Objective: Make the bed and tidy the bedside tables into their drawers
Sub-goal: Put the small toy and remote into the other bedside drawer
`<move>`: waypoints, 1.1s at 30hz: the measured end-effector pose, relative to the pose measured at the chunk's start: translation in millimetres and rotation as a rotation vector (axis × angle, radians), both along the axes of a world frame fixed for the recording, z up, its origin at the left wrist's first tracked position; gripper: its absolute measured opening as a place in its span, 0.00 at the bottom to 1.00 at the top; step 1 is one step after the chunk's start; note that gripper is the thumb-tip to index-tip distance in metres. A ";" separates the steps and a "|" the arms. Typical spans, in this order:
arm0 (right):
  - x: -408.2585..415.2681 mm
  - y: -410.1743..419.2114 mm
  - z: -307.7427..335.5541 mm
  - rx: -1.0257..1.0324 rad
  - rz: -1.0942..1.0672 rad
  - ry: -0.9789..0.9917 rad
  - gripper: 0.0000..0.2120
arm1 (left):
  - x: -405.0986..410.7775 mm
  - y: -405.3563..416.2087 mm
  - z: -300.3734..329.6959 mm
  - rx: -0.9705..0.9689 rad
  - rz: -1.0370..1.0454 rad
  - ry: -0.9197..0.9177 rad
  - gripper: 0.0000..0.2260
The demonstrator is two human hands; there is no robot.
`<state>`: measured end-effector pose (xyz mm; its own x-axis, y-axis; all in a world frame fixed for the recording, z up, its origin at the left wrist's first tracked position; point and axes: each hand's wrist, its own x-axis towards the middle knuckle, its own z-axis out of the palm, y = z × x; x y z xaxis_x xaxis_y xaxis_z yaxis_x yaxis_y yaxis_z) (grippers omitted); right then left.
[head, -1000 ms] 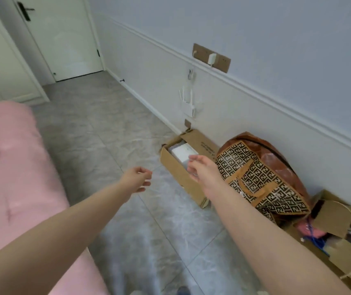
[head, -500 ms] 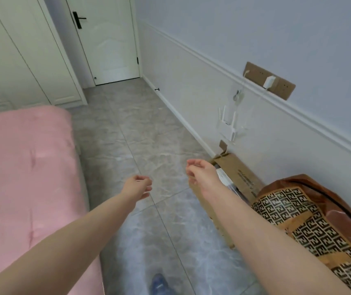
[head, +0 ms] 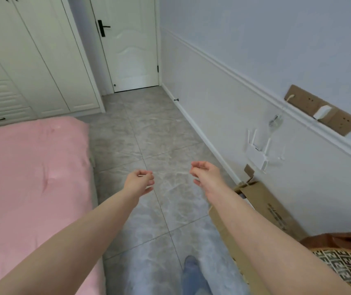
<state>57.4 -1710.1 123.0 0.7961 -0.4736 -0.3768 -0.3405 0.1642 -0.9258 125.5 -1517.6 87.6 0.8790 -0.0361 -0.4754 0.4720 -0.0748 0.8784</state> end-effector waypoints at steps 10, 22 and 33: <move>187.7 -15.1 -26.7 -0.009 0.109 0.027 0.10 | 157.8 -8.1 -25.2 0.132 0.121 0.024 0.02; 356.9 -29.0 -15.6 -0.073 0.259 0.025 0.12 | 300.8 -15.8 -40.0 0.116 0.205 0.054 0.04; 505.9 31.2 -19.3 -0.081 0.256 0.034 0.10 | 483.6 35.4 -31.5 0.066 0.188 0.024 0.03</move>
